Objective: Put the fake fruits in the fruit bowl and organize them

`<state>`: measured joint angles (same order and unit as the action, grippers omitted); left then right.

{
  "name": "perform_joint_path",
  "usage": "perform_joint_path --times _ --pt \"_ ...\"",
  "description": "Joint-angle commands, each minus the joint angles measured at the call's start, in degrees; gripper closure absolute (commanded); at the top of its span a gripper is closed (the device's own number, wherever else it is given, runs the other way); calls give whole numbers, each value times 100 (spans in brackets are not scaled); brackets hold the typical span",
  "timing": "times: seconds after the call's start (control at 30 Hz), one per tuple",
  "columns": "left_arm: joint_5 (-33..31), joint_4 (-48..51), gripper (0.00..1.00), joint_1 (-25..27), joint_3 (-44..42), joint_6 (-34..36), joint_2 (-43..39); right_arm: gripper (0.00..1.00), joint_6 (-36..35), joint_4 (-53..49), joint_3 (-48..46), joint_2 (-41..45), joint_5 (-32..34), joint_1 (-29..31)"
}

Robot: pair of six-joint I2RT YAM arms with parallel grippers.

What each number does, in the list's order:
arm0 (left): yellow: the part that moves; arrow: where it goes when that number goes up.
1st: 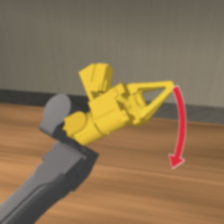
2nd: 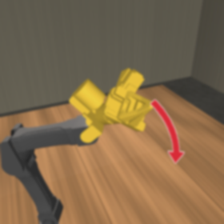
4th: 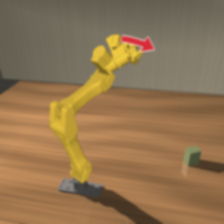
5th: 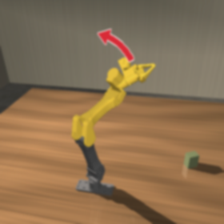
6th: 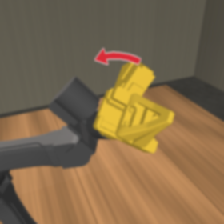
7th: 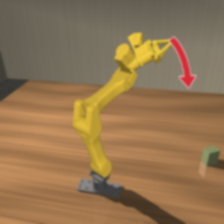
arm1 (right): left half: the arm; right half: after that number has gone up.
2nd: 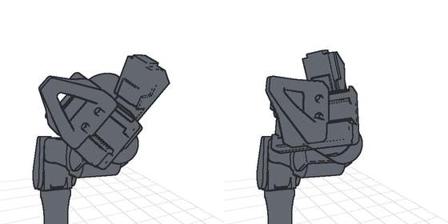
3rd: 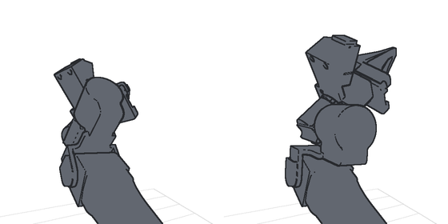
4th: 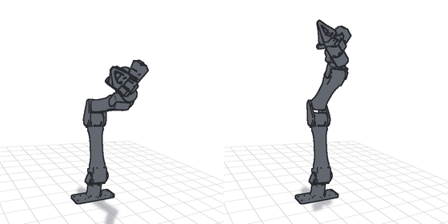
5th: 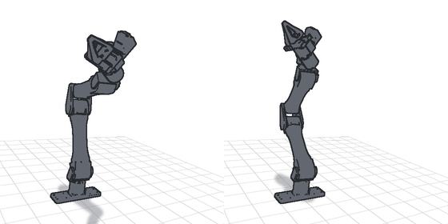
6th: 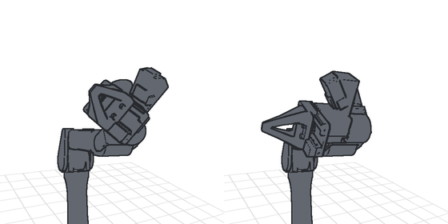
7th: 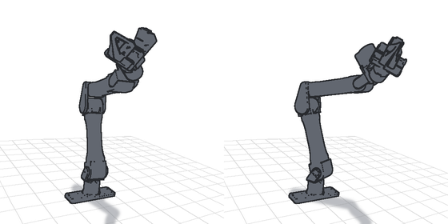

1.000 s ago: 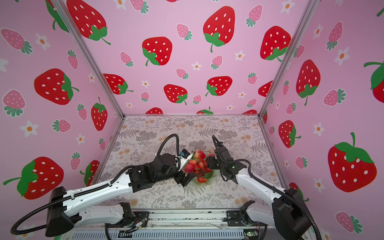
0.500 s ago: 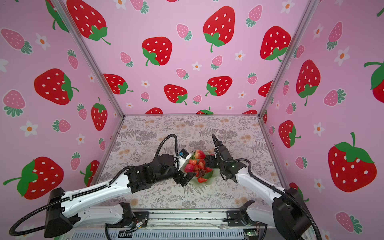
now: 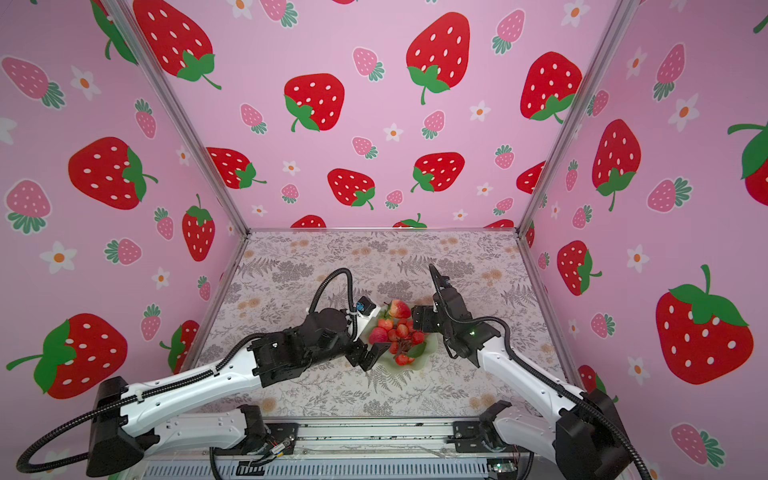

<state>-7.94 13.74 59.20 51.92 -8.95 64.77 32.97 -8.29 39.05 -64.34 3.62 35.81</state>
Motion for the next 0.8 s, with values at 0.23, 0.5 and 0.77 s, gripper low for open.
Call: perform_joint_path --times 0.23,0.5,0.77 --pt "-569 278 1 -4104 -546 -866 -255 3 -533 671 1150 -908 -965 -2653" --pt "-2163 -1967 1 -4886 -1700 402 911 1 -1403 3181 -273 -1362 2302 -2879" --pt "-589 -6009 1 -5317 -3266 970 1274 1 -2465 6194 -2013 -1663 1733 -2894"
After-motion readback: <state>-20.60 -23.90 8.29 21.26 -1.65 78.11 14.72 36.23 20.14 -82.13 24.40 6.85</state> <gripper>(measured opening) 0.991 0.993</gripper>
